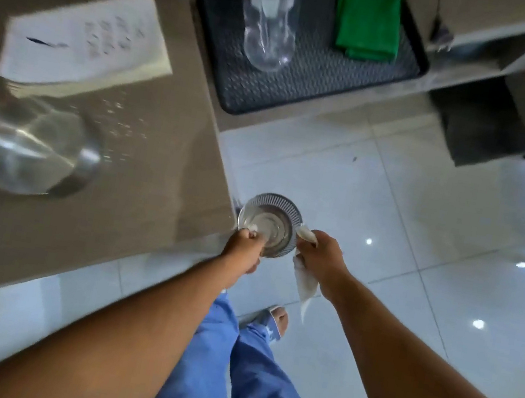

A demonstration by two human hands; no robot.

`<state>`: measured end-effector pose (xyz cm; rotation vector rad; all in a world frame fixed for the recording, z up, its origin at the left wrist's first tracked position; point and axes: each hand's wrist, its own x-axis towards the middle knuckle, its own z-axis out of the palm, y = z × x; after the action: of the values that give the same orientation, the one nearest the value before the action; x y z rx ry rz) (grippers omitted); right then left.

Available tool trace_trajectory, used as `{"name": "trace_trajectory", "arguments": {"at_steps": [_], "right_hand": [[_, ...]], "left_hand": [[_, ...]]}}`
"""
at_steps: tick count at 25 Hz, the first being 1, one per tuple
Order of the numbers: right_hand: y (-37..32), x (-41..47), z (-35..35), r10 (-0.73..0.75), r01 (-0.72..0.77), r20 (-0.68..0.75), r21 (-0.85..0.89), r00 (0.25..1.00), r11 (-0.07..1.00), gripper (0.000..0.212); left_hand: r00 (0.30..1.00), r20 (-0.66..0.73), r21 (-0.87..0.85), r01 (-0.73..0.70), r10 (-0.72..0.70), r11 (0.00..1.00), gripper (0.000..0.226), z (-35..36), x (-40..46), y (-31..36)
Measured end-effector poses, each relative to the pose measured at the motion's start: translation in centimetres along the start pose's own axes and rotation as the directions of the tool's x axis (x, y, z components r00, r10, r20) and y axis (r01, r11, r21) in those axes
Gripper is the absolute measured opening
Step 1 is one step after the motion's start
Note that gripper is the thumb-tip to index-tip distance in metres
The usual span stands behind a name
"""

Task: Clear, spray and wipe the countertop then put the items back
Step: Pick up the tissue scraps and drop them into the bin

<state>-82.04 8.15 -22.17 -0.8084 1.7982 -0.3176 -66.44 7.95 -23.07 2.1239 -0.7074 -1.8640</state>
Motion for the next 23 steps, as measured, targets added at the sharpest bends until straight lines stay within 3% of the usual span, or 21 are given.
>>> {"name": "trace_trajectory", "arguments": {"at_steps": [4,7,10,13,16,18,21,23], "right_hand": [[4.9,12.5,5.0,0.048,-0.043,-0.028,0.146,0.998,0.988,0.005],[9.2,20.1,9.3,0.088,-0.086,0.0,0.244,0.996,0.966,0.007],[12.6,24.4,12.0,0.126,-0.128,0.026,0.243,0.992,0.961,0.034],[13.7,25.8,12.7,0.132,-0.136,0.032,0.177,0.991,0.975,0.047],[12.7,24.2,11.5,0.127,-0.132,0.05,0.102,0.991,0.986,0.066],[11.3,21.6,10.3,0.102,-0.106,0.067,0.065,0.993,0.992,0.071],[8.0,16.2,7.7,0.032,-0.032,0.075,0.009,0.997,0.999,0.077],[6.0,13.5,5.9,-0.005,0.005,0.065,-0.003,0.998,1.0,0.081]], "left_hand": [[0.997,-0.022,-0.073,0.074,-0.076,0.995,0.026,2.4,12.6,-2.6],[0.99,0.04,-0.257,0.143,-0.137,0.956,0.04,4.1,21.1,-5.9],[0.992,0.001,-0.354,0.12,-0.128,0.928,0.038,4.5,26.3,-8.6],[0.995,-0.097,-0.227,0.004,-0.027,0.974,0.015,4.0,28.0,-9.7],[0.992,-0.104,-0.132,-0.088,0.075,0.987,0.036,3.9,25.8,-9.4],[0.986,-0.066,0.034,-0.149,0.151,0.988,0.044,4.1,22.7,-8.6],[0.97,-0.008,0.344,-0.225,0.243,0.911,0.046,3.4,17.0,-6.8],[0.956,0.01,0.453,-0.266,0.293,0.851,0.048,2.7,14.0,-5.0]]}}
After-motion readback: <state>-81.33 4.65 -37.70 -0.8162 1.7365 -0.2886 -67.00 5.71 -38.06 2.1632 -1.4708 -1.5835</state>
